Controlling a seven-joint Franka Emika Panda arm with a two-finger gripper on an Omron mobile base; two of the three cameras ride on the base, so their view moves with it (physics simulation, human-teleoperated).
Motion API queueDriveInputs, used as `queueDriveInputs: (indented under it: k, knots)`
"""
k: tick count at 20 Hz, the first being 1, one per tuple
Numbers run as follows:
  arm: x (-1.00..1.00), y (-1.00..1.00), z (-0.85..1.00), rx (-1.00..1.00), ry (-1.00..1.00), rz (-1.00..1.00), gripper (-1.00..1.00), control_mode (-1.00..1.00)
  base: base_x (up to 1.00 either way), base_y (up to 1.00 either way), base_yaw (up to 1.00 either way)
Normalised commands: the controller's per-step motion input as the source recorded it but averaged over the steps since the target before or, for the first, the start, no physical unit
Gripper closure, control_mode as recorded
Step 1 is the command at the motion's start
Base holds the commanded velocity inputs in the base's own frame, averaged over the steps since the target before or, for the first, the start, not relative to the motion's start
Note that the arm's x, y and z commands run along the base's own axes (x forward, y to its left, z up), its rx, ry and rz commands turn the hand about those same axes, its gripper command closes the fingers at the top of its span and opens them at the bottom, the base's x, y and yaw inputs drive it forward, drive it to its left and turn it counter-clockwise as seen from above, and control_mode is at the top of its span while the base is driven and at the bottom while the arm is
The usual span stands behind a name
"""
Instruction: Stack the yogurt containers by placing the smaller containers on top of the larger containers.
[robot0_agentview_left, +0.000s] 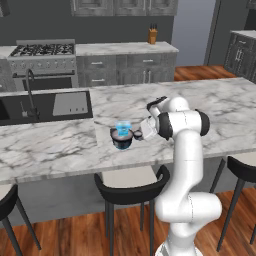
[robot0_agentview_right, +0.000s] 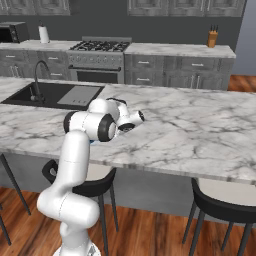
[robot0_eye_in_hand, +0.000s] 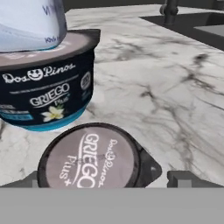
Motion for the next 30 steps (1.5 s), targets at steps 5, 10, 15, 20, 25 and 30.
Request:
queueDriveInputs:
  k: [5, 10, 15, 20, 25, 30]
  knots:
    - [0.0, 0.1, 0.0, 0.0, 0.0, 0.0, 1.0, -1.0, 0.0, 0.0, 0.0]
    - [0.0, 0.0, 0.0, 0.0, 0.0, 0.0, 1.0, -1.0, 0.0, 0.0, 0.0]
    - [0.0, 0.0, 0.01, 0.04, 0.0, 0.0, 1.0, -1.0, 0.0, 0.0, 0.0]
    - [-0.17, -0.06, 0.27, 0.09, 0.0, 0.0, 1.0, -1.0, 0.0, 0.0, 0.0]
    - [-0.3, -0.2, 0.37, 0.03, 0.0, 0.0, 1.0, -1.0, 0.0, 0.0, 0.0]
    - [-0.43, -0.14, 0.47, 0.0, -0.01, 0.0, 1.0, -1.0, 0.0, 0.0, 0.0]
